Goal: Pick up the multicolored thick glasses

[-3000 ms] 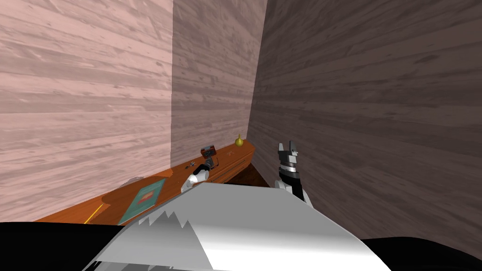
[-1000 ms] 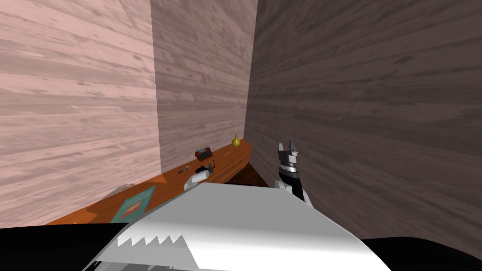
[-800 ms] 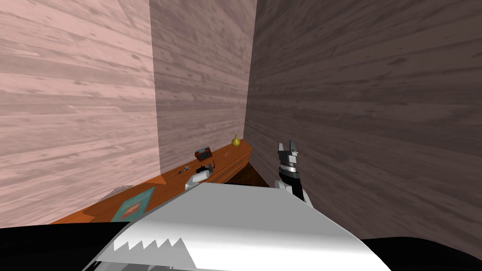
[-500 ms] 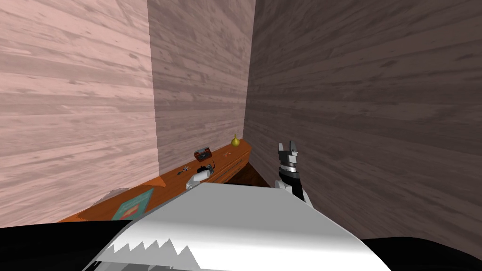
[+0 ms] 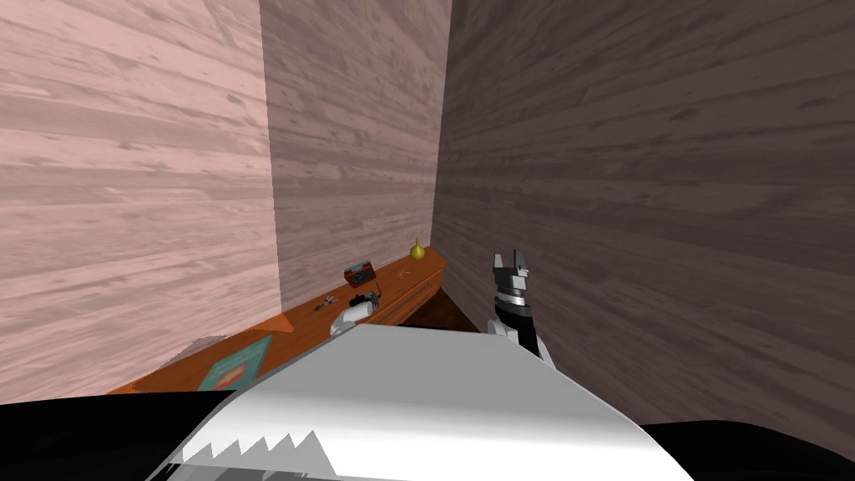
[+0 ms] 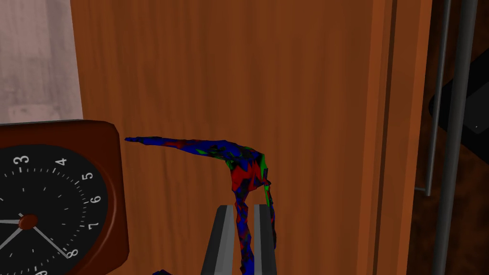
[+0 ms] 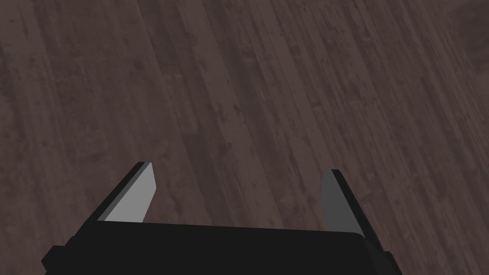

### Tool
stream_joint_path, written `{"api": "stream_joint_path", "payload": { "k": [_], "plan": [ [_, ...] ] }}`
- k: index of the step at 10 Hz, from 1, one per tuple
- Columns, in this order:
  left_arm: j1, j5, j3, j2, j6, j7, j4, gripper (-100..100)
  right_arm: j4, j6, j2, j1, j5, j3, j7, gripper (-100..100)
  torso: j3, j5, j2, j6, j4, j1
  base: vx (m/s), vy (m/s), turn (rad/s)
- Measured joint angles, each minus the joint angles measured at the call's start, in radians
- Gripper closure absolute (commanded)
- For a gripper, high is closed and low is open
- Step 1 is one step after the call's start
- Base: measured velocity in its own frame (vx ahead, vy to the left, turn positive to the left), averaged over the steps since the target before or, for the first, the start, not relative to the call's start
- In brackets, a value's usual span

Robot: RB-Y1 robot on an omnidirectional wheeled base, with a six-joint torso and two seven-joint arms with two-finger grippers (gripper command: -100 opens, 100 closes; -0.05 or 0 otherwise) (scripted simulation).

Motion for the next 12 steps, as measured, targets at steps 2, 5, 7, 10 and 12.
{"api": "stream_joint_path", "payload": {
  "k": [2, 5, 7, 10, 12],
  "plan": [
    [0.0, 0.0, 0.0, 0.0, 0.0, 0.001, 0.0, 100, 0.0, 0.0, 0.0, 0.0, 0.0, 0.0, 0.0, 0, 0.0, 0.0, 0.0, 0.0, 0.0, 0.0, 0.006, -0.005, 0.042],
    [0.031, 0.016, -0.011, 0.005, 0.027, 0.0, -0.057, 100, 0.0, 0.0, 0.0, 0.0, 0.0, 0.0, 0.0, 0, -0.001, -0.001, -0.001, 0.001, 0.0, -0.002, 0.018, -0.025, 0.067],
    [0.052, 0.023, -0.021, 0.007, 0.05, -0.003, -0.1, 100, 0.0, 0.0, 0.0, 0.0, 0.0, 0.0, 0.0, 0, 0.0, -0.001, -0.001, 0.001, 0.0, -0.002, 0.011, -0.022, 0.052],
    [0.085, 0.037, -0.037, 0.012, 0.08, -0.01, -0.161, 100, 0.0, 0.0, 0.0, 0.0, 0.0, 0.0, 0.0, 0, 0.0, -0.002, -0.001, 0.002, 0.0, -0.003, 0.013, -0.021, 0.055],
    [0.095, 0.044, -0.043, 0.015, 0.091, -0.013, -0.18, 0, 0.0, 0.0, 0.0, 0.0, 0.0, 0.0, 0.0, 0, -0.001, -0.002, -0.001, 0.003, 0.0, -0.002, 0.004, -0.005, 0.006]
  ]
}}
